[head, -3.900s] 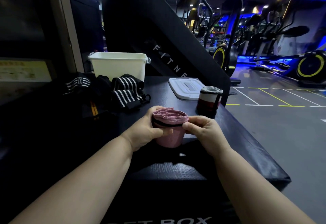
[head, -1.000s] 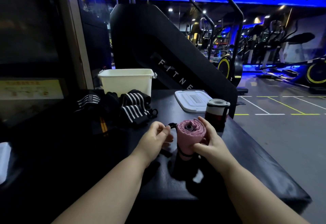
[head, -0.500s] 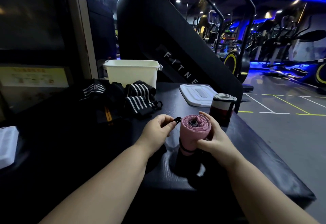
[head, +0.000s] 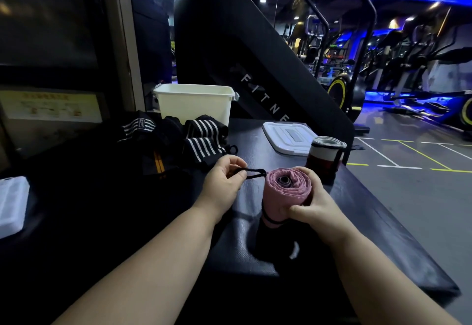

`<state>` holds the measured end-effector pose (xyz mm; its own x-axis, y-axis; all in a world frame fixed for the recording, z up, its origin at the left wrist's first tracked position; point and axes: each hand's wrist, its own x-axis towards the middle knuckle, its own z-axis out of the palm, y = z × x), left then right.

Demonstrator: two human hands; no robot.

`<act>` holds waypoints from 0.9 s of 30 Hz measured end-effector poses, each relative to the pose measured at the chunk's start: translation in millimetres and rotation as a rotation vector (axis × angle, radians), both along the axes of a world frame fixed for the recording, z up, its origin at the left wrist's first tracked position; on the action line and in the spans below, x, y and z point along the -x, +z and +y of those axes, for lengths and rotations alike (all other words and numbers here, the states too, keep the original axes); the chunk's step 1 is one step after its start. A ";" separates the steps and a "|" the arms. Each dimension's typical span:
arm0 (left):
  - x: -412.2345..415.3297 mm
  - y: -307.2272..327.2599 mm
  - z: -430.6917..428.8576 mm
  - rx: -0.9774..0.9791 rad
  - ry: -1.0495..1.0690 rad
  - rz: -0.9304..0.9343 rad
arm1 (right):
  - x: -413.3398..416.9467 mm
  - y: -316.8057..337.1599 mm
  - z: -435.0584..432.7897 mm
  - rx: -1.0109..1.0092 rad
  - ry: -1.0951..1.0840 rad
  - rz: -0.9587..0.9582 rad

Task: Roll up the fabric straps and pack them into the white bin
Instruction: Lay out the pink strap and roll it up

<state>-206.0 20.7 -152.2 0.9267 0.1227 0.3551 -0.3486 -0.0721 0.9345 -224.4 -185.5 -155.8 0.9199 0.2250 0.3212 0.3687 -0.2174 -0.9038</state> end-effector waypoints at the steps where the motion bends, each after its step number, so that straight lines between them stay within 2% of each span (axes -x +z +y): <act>1: -0.5 0.0 0.8 0.023 0.006 0.007 | -0.5 -0.3 -0.4 0.002 0.003 0.001; 4: -0.1 1.3 1.3 0.056 -0.039 0.035 | -0.3 -1.3 -1.3 0.003 -0.002 0.011; 11: 5.5 0.9 -1.4 -0.030 -0.225 0.157 | 1.9 -0.6 1.0 -0.038 -0.013 -0.007; 15: 4.8 -2.1 -3.8 -0.149 -0.207 0.184 | 5.3 4.8 2.9 -0.050 0.050 -0.022; 18: 4.7 -2.3 -3.4 -0.129 -0.191 0.192 | 6.1 4.8 1.2 -0.078 0.121 0.024; 22: 6.0 -2.3 -3.5 -0.110 -0.181 0.148 | 4.0 3.6 -1.9 -0.115 0.176 0.069; 27: 12.3 7.5 -3.0 -0.083 -0.186 0.011 | 4.8 5.7 3.0 -0.068 0.146 0.000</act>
